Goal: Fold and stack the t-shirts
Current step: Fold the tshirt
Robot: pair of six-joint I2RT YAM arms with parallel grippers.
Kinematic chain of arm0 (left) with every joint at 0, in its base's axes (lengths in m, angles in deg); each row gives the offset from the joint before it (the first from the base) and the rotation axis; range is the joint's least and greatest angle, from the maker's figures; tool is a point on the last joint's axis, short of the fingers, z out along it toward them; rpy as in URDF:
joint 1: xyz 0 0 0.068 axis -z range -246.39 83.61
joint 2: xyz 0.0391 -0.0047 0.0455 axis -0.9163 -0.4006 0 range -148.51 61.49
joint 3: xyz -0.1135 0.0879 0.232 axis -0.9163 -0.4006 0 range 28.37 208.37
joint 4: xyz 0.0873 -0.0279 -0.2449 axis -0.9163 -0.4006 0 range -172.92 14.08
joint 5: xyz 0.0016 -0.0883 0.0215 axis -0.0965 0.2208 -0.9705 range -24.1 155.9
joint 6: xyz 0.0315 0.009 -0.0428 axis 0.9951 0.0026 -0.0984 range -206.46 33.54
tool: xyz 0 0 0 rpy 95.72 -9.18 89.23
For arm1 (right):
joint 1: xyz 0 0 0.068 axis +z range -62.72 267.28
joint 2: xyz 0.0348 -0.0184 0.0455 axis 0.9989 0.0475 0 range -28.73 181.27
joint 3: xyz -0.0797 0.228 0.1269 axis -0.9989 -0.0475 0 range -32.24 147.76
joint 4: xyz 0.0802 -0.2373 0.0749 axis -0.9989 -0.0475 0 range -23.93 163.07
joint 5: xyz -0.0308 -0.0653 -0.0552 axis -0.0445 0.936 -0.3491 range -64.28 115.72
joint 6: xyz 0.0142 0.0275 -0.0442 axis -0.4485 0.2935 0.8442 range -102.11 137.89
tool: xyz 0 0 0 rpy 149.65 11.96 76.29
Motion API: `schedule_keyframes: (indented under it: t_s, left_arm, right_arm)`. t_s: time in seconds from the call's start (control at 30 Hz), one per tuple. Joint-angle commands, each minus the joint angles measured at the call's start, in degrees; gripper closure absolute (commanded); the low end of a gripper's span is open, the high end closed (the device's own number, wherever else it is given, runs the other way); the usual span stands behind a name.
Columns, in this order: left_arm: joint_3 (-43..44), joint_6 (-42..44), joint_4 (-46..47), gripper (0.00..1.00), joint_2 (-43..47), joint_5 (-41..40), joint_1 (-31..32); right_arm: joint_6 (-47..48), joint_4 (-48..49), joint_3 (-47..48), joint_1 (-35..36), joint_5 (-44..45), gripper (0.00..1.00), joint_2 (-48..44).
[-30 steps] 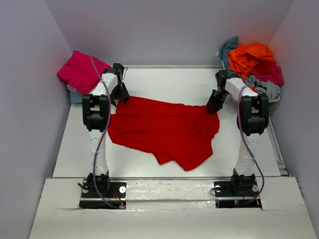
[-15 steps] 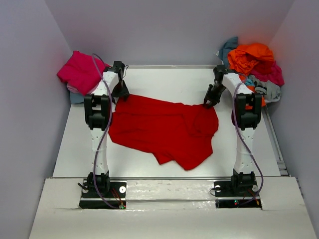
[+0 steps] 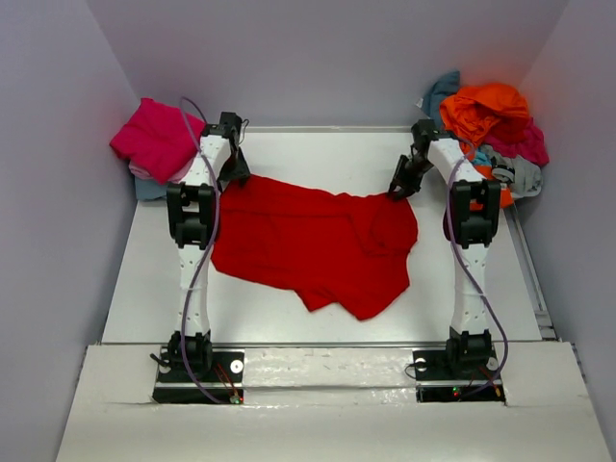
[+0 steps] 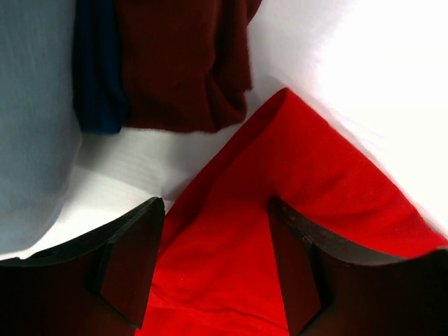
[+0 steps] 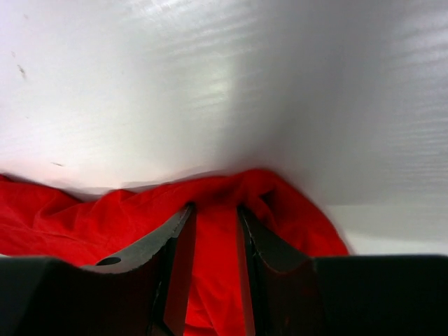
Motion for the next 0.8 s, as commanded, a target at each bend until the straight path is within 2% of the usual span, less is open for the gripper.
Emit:
schedule_keyframes:
  t_s: [0.0, 0.1, 0.23, 0.77]
  left_arm:
    - [4.48, 0.68, 1.98, 0.27, -4.22, -1.54, -0.74]
    - [6.68, 0.16, 1.99, 0.26, -5.36, -1.79, -1.28]
    - [8.62, -0.20, 1.11, 0.26, -3.44, -4.61, -1.28]
    - [3.97, -1.34, 1.63, 0.26, 18.09, -13.05, 0.30]
  right_arm:
    - [1.87, 6.72, 3.70, -0.39, 0.15, 0.64, 2.40]
    - [2.05, 6.45, 5.81, -0.39, -0.64, 0.64, 2.67]
    - [2.22, 7.33, 3.01, -0.39, 0.06, 0.64, -1.18]
    - [3.19, 6.54, -5.43, -0.39, -2.66, 0.63, -14.20]
